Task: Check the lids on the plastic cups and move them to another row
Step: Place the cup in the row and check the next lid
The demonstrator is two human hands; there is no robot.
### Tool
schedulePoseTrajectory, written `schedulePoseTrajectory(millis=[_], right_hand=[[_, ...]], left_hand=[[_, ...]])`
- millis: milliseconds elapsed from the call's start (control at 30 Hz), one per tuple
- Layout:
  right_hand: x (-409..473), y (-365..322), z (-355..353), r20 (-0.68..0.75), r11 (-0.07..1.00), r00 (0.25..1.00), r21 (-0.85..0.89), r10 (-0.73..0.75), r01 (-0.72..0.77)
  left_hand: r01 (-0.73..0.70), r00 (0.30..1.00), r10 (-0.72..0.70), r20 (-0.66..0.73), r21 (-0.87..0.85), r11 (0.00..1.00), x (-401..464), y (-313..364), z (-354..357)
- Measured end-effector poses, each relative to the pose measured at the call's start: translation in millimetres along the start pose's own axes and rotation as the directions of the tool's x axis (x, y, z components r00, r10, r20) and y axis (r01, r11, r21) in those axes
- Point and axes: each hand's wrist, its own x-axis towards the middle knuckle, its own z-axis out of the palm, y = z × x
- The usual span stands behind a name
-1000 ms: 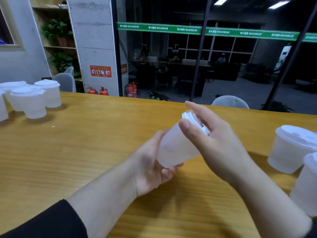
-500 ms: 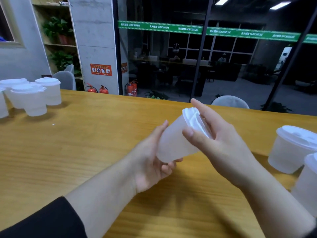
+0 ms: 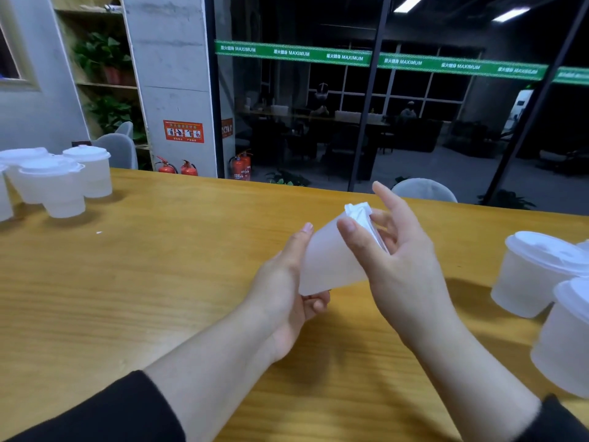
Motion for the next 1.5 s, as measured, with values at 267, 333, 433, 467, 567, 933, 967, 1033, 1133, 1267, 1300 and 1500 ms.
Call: schedulePoseTrajectory(millis=[267,333,433,467,567,933,967,1033,1133,1267,1300,1500], right_hand=[[-19.1,-15.1,0.0,0.079,0.988,0.995,-0.145,0.067,-0.055],[-30.3,-22.8,-7.5,0.07,0.989,0.987,-0.003,0.146,-0.146],[-52.2,-40.3,-18.2,0.095,0.835,0.945,0.446,0.312,-0.321],[-59.0,-48.0,-21.4,0.129,0.716,0.926,0.599,0.355,-0.359],[-78.9,-73.2,-30.9,0.236,0.346,0.864,0.844,0.445,-0.409],[-158.4,-108.1,-64.4,0.387,-0.149,0.846,0.922,0.368,-0.357],[-163.2,-107.8,-69.5,0.385,-0.149,0.843,0.923,0.375,-0.355],[-171.6,-106.9,-79.8,0.376,-0.136,0.846,0.926,0.379,-0.351],[-177.2,-103.8,-91.6,0.36,-0.127,0.85,0.933,0.385,-0.337],[-171.9,-102.2,-104.8,0.359,-0.097,0.848,0.932,0.391,-0.349],[-167.6,-101.8,-108.2,0.343,-0.063,0.844,0.935,0.412,-0.349],[-113.6,-91.4,-123.2,0.095,0.539,0.858,0.742,0.505,-0.399]], left_hand=[[-0.128,0.989,0.133,-0.068,0.072,0.989,-11.2,8.6,-1.6],[-0.255,0.955,0.281,-0.095,0.219,0.942,-21.3,19.8,3.1],[-0.418,0.867,0.498,-0.005,0.537,0.733,-43.9,54.7,20.5],[-0.473,0.828,0.556,0.075,0.627,0.619,-52.5,69.3,29.4],[-0.573,0.733,0.558,0.389,0.796,0.197,-86.1,110.4,66.4],[-0.526,0.759,0.137,0.637,0.724,-0.447,-179.3,120.9,161.4],[-0.538,0.756,0.138,0.64,0.728,-0.425,-183.3,117.4,163.0],[-0.555,0.75,0.142,0.646,0.731,-0.396,-190.6,110.8,165.9],[-0.561,0.741,0.174,0.649,0.74,-0.371,-198.9,103.0,169.5],[-0.609,0.708,0.299,0.64,0.767,-0.202,-192.6,88.4,159.0],[-0.628,0.688,0.358,0.631,0.765,-0.142,-187.8,83.1,151.6],[-0.616,0.722,0.556,0.413,0.75,0.243,-144.3,39.7,87.4]])
